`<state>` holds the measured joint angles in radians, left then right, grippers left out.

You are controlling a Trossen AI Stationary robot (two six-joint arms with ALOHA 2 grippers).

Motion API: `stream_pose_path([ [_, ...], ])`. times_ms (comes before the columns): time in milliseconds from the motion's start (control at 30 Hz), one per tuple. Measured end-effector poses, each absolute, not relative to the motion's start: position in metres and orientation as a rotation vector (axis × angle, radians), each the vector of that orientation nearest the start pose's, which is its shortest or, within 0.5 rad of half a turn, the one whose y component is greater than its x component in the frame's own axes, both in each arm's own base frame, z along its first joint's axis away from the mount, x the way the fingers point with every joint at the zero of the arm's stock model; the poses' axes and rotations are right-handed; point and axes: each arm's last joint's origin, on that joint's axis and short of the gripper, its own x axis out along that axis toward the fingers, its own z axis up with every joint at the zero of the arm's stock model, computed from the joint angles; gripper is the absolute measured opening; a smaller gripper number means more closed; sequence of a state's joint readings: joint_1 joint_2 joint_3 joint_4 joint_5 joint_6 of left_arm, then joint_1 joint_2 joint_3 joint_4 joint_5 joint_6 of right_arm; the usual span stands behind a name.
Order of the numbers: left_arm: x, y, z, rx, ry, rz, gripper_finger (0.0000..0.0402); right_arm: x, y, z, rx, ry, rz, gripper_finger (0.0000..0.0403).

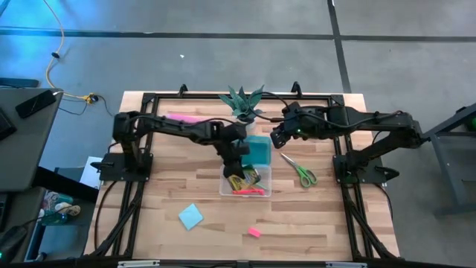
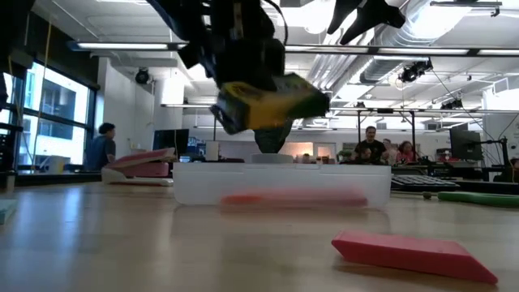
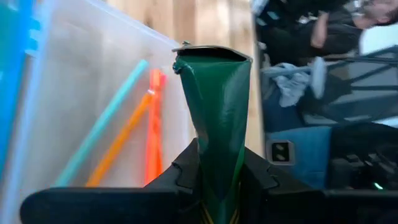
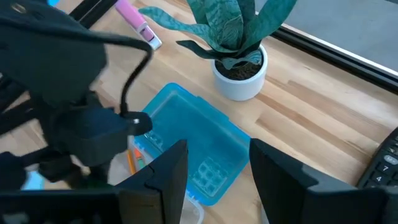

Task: Pack school essentials
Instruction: Put the yellow crayon box into the supply box

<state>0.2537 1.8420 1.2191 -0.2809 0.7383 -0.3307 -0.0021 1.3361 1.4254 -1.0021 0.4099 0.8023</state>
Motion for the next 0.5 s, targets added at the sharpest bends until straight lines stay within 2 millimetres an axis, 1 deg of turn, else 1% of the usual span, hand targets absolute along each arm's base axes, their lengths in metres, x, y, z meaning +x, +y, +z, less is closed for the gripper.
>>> stream_pose_path([
  [133,0.375,0.078,0.18,-0.72,0.959,-0.262,0.0049,0.255,-0.012,0.367,0.534,0.697,-0.706,0.0161],
  [233,0.373,0.078,0.171,-0.707,1.019,-0.243,0.0049,0.255,-0.012,0.367,0.532,0.697,-0.706,0.0161],
  [367,0.373,0.075,0.169,-0.7,1.038,-0.24,0.0049,0.255,-0.012,0.367,0.527,0.699,-0.704,0.0161],
  [500,0.375,0.072,0.168,-0.669,1.045,-0.196,0.0054,0.255,-0.012,0.367,0.527,0.7,-0.704,0.0161],
])
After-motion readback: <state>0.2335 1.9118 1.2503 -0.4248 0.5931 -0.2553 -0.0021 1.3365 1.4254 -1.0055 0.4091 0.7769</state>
